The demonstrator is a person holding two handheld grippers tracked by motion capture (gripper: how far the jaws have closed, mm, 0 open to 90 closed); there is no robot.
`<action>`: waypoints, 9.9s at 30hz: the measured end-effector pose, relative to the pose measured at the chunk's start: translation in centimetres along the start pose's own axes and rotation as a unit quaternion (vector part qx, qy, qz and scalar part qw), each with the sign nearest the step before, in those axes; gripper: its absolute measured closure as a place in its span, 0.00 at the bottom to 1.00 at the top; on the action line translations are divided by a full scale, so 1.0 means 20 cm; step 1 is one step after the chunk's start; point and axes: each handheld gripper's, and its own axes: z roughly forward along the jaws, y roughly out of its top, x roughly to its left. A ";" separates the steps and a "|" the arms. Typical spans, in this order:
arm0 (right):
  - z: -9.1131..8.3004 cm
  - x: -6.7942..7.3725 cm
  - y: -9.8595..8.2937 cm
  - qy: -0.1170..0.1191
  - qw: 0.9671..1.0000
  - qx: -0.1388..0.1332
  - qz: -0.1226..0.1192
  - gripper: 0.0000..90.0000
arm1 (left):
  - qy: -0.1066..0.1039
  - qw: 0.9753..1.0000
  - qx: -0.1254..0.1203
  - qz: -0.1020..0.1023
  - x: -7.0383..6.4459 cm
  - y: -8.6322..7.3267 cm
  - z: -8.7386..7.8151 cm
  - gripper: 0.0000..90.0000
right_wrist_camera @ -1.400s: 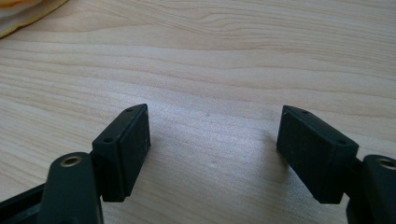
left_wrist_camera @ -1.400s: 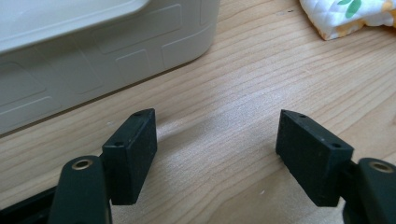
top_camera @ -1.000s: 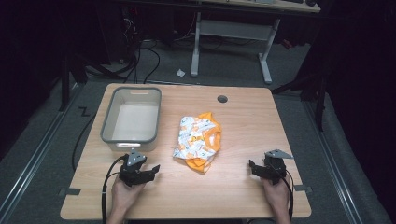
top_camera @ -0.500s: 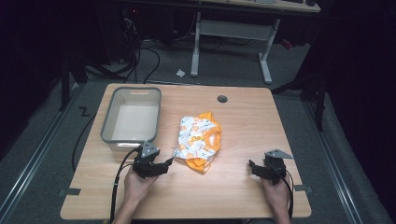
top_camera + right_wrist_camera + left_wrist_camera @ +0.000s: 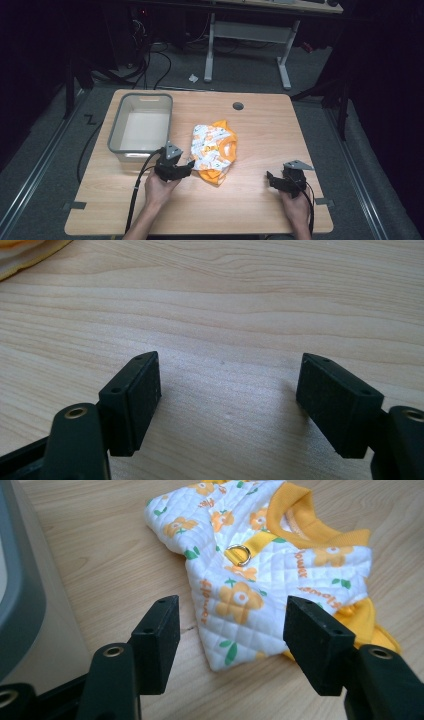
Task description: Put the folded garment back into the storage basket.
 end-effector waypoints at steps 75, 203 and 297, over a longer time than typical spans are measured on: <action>0.00 0.02 0.00 0.003 1.000 0.000 -0.005 0.29 | -0.027 0.993 0.091 -0.066 0.08 0.24 0.39 0.91; 0.00 0.02 0.00 0.005 1.000 0.001 -0.004 0.29 | 0.049 0.989 -0.058 -0.127 0.63 0.58 -0.39 0.92; 0.00 0.02 0.00 0.005 1.000 0.001 -0.004 0.29 | 0.128 0.984 0.008 -0.127 0.89 0.26 -0.23 0.47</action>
